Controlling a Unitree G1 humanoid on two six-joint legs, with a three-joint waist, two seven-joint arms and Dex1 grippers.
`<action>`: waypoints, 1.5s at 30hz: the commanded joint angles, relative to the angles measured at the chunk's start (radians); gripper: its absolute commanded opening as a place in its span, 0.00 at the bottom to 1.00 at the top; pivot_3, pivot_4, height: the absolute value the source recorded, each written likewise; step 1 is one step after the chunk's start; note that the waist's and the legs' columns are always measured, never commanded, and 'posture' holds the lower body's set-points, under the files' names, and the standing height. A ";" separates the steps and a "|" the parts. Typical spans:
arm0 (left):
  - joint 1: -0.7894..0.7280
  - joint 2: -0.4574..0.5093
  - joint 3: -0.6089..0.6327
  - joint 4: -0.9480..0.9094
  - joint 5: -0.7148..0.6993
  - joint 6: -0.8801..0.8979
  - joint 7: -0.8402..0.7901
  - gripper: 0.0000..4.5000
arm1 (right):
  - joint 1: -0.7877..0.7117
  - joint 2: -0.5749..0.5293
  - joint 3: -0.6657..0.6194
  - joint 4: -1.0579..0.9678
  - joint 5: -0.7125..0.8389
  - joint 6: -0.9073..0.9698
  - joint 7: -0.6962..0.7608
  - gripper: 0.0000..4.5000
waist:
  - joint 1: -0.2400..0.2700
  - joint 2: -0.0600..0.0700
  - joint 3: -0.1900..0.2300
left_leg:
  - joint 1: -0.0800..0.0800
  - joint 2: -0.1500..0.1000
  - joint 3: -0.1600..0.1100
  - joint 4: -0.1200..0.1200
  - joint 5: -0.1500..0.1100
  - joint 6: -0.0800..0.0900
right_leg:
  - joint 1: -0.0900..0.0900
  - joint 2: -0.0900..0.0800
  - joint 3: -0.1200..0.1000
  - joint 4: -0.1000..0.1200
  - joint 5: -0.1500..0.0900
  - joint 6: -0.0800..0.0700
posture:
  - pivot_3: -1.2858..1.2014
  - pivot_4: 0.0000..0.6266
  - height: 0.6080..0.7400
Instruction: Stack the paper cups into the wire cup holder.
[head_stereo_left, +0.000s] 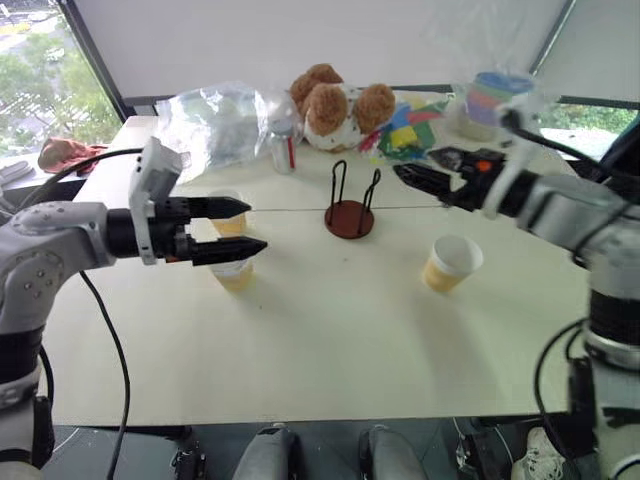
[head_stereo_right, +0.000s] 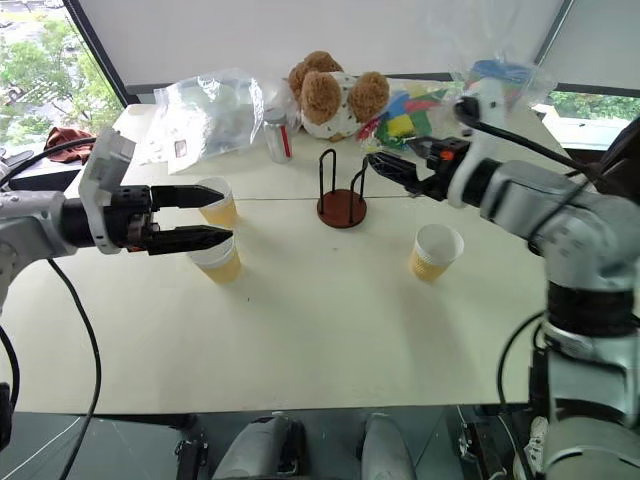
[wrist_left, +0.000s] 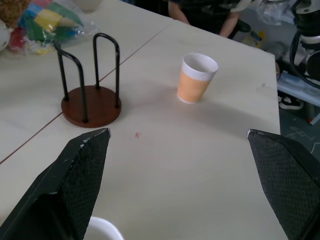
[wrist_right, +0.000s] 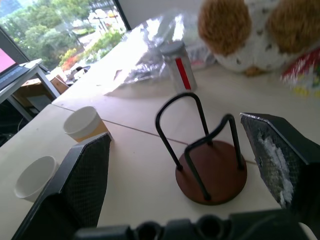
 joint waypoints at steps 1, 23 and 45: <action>-0.009 0.085 -0.026 0.069 0.139 -0.142 -0.104 1.00 | -0.093 0.040 0.017 0.150 -0.070 0.028 0.015 0.99 | -0.001 0.000 0.000 | -0.001 0.000 0.000 -0.001 0.000 0.000 | -0.002 0.000 0.000 0.000 0.000 0.000 | 0.52 0.24 1.00; 0.051 0.002 0.007 0.084 0.206 -0.205 -0.071 1.00 | -0.240 0.297 0.002 0.478 -0.300 -0.111 0.104 0.37 | -0.023 0.000 0.000 | -0.011 0.001 0.001 0.004 0.002 -0.004 | -0.014 0.000 0.002 0.008 0.000 0.001 | 0.52 0.24 1.00; -0.026 -0.009 -0.029 0.175 0.287 -0.257 -0.144 1.00 | 0.082 0.584 -0.169 -0.508 -0.299 0.475 -0.364 0.01 | -0.025 -0.001 -0.001 | -0.012 0.001 -0.001 0.004 0.003 -0.006 | -0.015 0.001 0.002 0.010 0.000 0.001 | 0.52 0.24 1.00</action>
